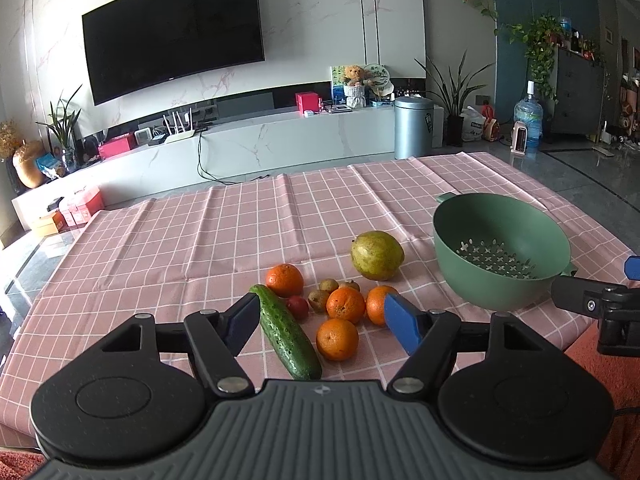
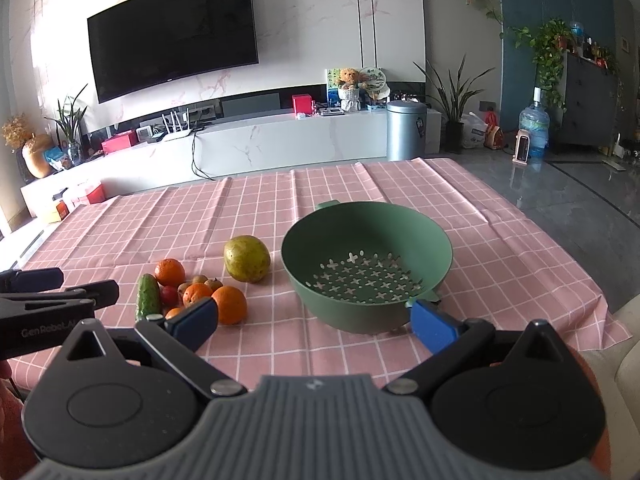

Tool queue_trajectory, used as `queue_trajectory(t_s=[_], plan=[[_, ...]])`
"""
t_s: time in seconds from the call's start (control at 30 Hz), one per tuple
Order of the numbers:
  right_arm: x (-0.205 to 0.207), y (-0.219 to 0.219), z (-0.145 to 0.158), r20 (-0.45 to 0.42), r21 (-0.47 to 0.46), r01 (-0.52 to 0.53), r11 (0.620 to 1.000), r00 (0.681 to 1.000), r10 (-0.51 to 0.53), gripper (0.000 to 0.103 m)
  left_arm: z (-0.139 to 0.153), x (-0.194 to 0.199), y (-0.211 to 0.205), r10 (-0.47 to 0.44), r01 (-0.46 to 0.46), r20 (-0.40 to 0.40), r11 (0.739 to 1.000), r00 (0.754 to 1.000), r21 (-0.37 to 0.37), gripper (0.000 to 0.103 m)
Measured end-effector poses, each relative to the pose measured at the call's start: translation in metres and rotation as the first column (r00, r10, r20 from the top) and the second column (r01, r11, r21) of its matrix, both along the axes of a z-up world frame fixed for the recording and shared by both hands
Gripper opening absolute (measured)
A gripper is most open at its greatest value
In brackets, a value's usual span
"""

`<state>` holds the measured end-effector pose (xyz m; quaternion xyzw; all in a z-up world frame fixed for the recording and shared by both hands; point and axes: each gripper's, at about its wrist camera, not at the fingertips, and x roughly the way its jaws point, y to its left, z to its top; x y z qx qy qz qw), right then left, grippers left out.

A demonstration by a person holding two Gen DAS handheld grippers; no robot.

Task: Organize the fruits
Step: 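Move both tools toward the fruit on the tablecloth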

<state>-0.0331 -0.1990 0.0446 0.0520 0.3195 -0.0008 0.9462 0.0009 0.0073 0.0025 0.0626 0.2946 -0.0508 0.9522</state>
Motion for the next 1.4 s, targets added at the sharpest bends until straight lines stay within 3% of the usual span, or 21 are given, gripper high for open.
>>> queue_trajectory(t_s=[1.4], plan=[[0.0092, 0.0014, -0.0092, -0.041, 0.007, 0.021, 1.000, 0.999, -0.021, 0.098, -0.0042, 0.0046, 0.0041, 0.019, -0.020, -0.041, 1.000, 0.999, -0.022, 0.084]])
